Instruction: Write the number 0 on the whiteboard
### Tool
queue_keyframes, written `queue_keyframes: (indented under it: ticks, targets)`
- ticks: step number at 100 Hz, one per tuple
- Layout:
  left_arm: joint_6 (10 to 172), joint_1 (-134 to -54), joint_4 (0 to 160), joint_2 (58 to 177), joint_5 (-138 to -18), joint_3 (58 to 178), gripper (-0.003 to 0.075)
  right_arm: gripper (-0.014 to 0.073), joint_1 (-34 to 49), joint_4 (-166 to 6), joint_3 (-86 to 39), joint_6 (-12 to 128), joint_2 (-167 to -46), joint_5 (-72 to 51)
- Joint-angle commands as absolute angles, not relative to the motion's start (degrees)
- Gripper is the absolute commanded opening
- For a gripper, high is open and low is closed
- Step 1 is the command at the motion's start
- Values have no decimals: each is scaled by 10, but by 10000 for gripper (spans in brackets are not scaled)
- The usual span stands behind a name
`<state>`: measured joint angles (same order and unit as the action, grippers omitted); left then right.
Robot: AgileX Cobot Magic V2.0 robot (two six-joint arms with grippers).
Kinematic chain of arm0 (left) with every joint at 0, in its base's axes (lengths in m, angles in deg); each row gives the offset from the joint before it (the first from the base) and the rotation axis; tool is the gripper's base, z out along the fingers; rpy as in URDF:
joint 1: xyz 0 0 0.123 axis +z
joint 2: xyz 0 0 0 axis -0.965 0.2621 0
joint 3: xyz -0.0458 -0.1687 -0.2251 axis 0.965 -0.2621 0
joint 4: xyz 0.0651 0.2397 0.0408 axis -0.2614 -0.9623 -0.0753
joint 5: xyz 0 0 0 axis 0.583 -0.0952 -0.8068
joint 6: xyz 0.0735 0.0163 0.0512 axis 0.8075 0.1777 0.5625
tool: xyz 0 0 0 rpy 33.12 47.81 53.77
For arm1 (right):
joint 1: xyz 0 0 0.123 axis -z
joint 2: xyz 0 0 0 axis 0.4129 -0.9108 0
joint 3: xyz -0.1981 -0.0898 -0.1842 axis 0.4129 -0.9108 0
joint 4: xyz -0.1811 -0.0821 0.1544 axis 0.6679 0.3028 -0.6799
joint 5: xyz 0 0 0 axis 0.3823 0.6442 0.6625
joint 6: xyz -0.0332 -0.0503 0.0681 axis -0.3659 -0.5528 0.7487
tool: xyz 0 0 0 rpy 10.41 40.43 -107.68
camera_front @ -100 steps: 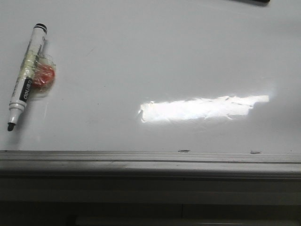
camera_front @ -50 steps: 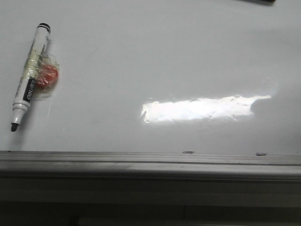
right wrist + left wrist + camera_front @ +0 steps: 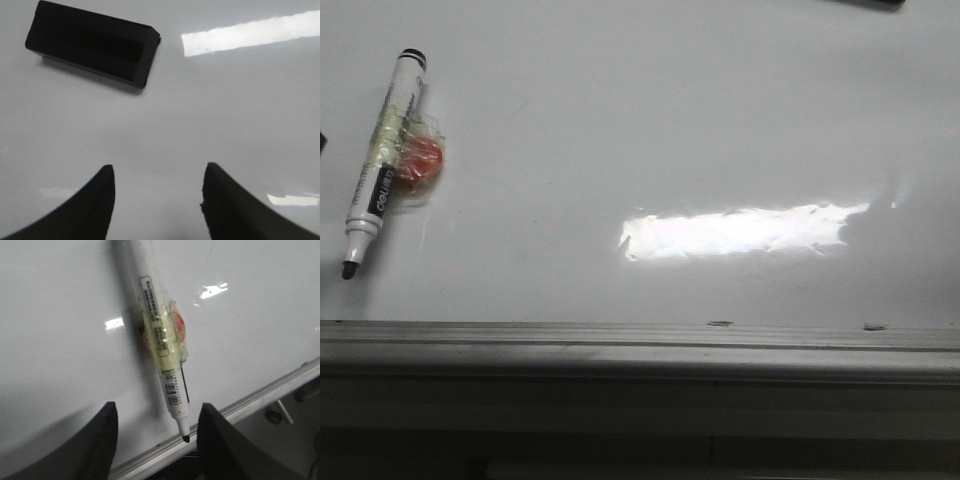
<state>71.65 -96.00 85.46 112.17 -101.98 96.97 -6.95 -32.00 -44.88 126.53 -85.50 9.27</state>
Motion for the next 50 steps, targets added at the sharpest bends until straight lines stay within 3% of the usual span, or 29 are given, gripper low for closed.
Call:
queue_keyframes:
  ticks: [1,50]
  targets:
    - [712,-966,901,1142,-977,990,337,350,-70,-304,-427,1261,-855,55]
    - [712,-966,915,1208,-966,990,334,350,-70,-304,-430,1261,-855,55]
